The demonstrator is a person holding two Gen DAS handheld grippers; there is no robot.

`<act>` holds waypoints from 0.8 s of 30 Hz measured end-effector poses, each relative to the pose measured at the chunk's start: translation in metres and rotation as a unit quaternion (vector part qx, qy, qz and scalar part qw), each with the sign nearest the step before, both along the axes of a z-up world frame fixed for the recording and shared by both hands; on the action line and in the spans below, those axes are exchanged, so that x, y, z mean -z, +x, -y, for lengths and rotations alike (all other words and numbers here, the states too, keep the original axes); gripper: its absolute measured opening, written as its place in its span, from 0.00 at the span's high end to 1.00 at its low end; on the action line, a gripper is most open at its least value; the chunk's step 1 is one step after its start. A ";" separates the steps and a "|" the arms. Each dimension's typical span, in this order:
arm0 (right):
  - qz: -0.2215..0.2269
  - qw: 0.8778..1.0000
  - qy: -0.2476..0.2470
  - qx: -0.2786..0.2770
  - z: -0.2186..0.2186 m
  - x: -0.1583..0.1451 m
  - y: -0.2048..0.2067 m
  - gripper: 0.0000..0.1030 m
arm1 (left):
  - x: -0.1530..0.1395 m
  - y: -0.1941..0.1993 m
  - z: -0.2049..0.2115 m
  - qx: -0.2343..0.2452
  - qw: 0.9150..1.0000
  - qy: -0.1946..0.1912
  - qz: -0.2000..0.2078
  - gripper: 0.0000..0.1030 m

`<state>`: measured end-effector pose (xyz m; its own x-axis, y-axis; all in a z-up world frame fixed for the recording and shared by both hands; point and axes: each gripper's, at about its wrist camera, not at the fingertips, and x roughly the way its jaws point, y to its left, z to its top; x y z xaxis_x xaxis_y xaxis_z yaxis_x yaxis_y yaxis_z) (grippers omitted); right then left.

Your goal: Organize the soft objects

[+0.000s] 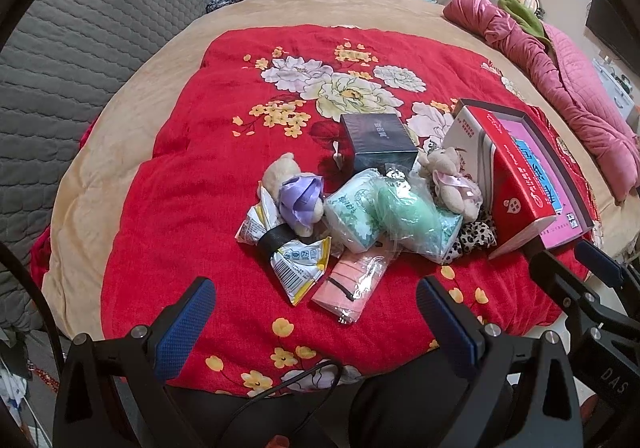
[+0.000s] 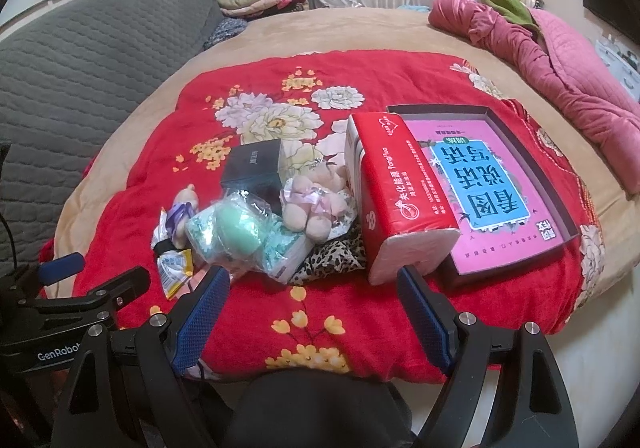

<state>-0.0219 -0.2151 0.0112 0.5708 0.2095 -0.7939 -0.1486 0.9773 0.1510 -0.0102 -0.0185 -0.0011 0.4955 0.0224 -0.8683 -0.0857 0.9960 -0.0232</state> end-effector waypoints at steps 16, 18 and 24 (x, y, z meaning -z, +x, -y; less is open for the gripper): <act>-0.007 1.000 -0.011 -0.006 -0.006 0.002 0.013 0.17 | 0.008 0.012 -0.009 -0.005 1.000 -0.006 -0.016 0.02; -0.008 1.000 -0.013 -0.006 -0.007 0.001 0.016 0.17 | 0.007 0.015 -0.011 -0.006 1.000 -0.007 -0.018 0.02; -0.013 1.000 -0.019 -0.008 -0.009 0.001 0.024 0.17 | 0.007 0.023 -0.018 -0.009 1.000 -0.009 -0.023 0.02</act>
<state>0.0023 -0.2064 0.0100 0.5468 0.1875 -0.8160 -0.1618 0.9799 0.1168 0.0123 -0.0009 -0.0080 0.4554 0.0146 -0.8902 -0.1053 0.9937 -0.0375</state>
